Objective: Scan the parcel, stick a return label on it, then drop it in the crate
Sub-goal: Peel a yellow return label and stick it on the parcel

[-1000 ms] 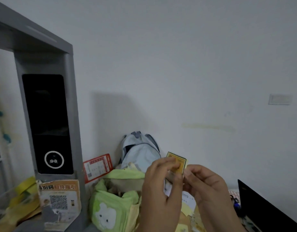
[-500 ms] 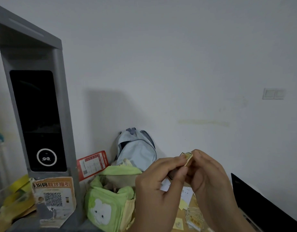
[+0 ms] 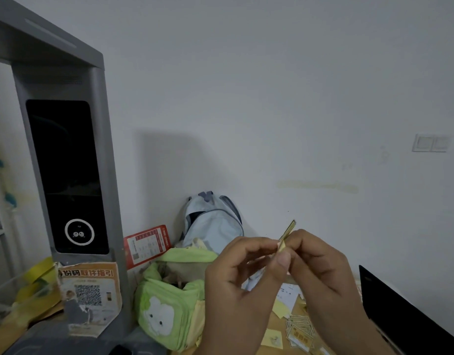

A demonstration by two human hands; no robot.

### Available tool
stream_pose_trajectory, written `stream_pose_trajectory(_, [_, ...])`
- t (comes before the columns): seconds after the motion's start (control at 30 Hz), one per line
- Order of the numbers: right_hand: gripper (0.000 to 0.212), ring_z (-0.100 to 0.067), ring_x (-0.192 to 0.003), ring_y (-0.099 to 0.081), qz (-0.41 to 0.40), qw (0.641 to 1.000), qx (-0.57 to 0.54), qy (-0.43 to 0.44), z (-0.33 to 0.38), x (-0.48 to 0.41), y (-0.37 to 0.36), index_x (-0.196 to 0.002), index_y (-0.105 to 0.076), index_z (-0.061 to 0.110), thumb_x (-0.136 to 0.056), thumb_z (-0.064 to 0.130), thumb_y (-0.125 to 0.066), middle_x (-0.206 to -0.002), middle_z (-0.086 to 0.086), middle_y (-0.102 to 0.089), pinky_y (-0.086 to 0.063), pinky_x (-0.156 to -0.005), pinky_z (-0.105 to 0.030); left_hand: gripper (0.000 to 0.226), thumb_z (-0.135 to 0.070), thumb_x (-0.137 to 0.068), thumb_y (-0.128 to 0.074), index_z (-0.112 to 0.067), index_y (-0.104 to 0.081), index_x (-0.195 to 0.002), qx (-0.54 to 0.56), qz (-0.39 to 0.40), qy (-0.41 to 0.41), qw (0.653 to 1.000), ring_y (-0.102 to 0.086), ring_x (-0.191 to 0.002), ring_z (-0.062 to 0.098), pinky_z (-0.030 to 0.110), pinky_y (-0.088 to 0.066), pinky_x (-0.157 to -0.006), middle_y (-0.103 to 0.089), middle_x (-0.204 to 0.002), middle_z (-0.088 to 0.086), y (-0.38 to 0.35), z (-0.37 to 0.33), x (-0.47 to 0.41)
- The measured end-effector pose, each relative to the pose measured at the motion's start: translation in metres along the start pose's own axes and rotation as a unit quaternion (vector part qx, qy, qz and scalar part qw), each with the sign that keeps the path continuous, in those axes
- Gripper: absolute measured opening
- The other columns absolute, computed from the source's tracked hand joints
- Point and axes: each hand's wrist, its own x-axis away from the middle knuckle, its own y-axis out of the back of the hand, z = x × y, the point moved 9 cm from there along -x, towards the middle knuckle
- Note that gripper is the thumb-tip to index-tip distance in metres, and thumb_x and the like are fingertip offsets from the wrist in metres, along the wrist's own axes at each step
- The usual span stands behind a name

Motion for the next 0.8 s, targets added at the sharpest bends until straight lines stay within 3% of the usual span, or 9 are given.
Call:
stream_pose_trajectory(0.07, [0.022, -0.018, -0.059, -0.05, 0.013, 0.995, 0.09, 0.033, 0.004, 0.001, -0.005, -0.063, -0.053, 0.023, -0.082, 0.035, -0.05, -0.059, 0.004, -0.052, -0.042, -0.056, -0.029, 0.008, -0.017, -0.069, -0.08, -0.013, -0.075, -0.072, 0.031, 0.004, 0.049, 0.998, -0.07, -0.065, 0.008, 0.016, -0.054, -0.061, -0.073, -0.072, 0.006, 0.001, 0.005, -0.003])
stream_pose_trajectory(0.13, [0.022, -0.012, -0.057, -0.046, 0.025, 0.995, 0.096, 0.027, 0.001, 0.0, -0.008, -0.062, -0.048, 0.02, -0.08, 0.033, -0.047, -0.058, 0.007, -0.048, -0.038, -0.055, -0.022, 0.009, -0.016, -0.068, -0.079, -0.009, -0.073, -0.069, 0.043, -0.01, 0.08, 0.996, -0.063, -0.057, 0.003, 0.013, -0.05, -0.055, -0.07, -0.064, 0.002, 0.006, 0.008, -0.006])
stream_pose_trajectory(0.3, [0.029, -0.036, -0.062, -0.037, 0.009, 0.999, 0.035, -0.032, -0.013, -0.006, 0.006, -0.063, -0.044, 0.008, -0.076, 0.034, -0.046, -0.067, -0.02, -0.042, -0.038, -0.061, -0.037, 0.015, -0.036, -0.066, -0.063, -0.024, -0.072, -0.068, 0.028, -0.111, 0.107, 0.988, -0.063, -0.064, 0.009, 0.024, -0.052, -0.059, -0.07, -0.067, -0.006, 0.042, 0.015, -0.018])
stream_pose_trajectory(0.43, [0.025, -0.016, -0.054, -0.035, -0.017, 0.998, 0.037, -0.045, -0.015, -0.008, 0.022, -0.05, -0.047, 0.028, -0.075, 0.029, -0.049, -0.051, 0.007, -0.042, -0.037, -0.049, -0.026, 0.01, -0.022, -0.079, -0.063, -0.021, -0.069, -0.071, 0.025, -0.16, 0.106, 0.981, -0.063, -0.062, 0.004, 0.02, -0.052, -0.058, -0.07, -0.065, -0.009, 0.067, 0.018, -0.026])
stream_pose_trajectory(0.53, [0.028, -0.025, -0.054, -0.033, -0.023, 0.997, 0.015, -0.068, -0.024, -0.005, 0.032, -0.047, -0.045, 0.026, -0.075, 0.022, -0.05, -0.05, 0.008, -0.041, -0.031, -0.045, -0.025, 0.016, -0.017, -0.086, -0.06, -0.02, -0.066, -0.072, 0.017, -0.182, 0.101, 0.978, -0.062, -0.061, 0.002, 0.021, -0.05, -0.058, -0.07, -0.066, -0.01, 0.082, 0.02, -0.027])
stream_pose_trajectory(0.6, [0.024, -0.036, -0.056, -0.032, -0.029, 0.997, 0.017, -0.072, -0.033, -0.002, 0.039, -0.054, -0.046, 0.015, -0.072, 0.03, -0.05, -0.055, -0.007, -0.04, -0.033, -0.051, -0.033, 0.017, -0.018, -0.087, -0.059, -0.021, -0.065, -0.071, 0.008, -0.196, 0.1, 0.975, -0.061, -0.06, 0.0, 0.018, -0.048, -0.055, -0.07, -0.066, -0.013, 0.091, 0.022, -0.026])
stream_pose_trajectory(0.67, [0.026, -0.039, -0.056, -0.038, -0.043, 0.995, 0.014, -0.089, -0.048, 0.001, 0.047, -0.058, -0.048, 0.009, -0.076, 0.027, -0.051, -0.06, -0.018, -0.044, -0.037, -0.053, -0.035, 0.019, -0.017, -0.088, -0.059, -0.022, -0.064, -0.071, 0.004, -0.208, 0.095, 0.974, -0.056, -0.055, 0.001, 0.017, -0.045, -0.053, -0.067, -0.061, -0.013, 0.097, 0.026, -0.024])
stream_pose_trajectory(0.73, [0.032, -0.02, -0.056, -0.053, -0.059, 0.992, 0.009, -0.115, -0.07, 0.004, 0.052, -0.054, -0.05, 0.011, -0.087, 0.014, -0.051, -0.057, -0.011, -0.053, -0.044, -0.053, -0.024, 0.019, -0.015, -0.089, -0.06, -0.022, -0.065, -0.072, -0.006, -0.209, 0.09, 0.974, -0.047, -0.051, 0.004, 0.016, -0.042, -0.05, -0.059, -0.054, -0.012, 0.1, 0.031, -0.02])
stream_pose_trajectory(0.8, [0.046, -0.02, -0.067, -0.063, -0.044, 0.983, 0.006, -0.177, -0.101, 0.012, 0.047, -0.05, -0.054, 0.02, -0.093, 0.003, -0.047, -0.063, -0.013, -0.063, -0.047, -0.056, -0.014, 0.021, -0.015, -0.089, -0.061, -0.024, -0.067, -0.071, -0.022, -0.205, 0.093, 0.974, -0.042, -0.048, 0.005, 0.014, -0.041, -0.047, -0.052, -0.05, -0.012, 0.099, 0.04, -0.017])
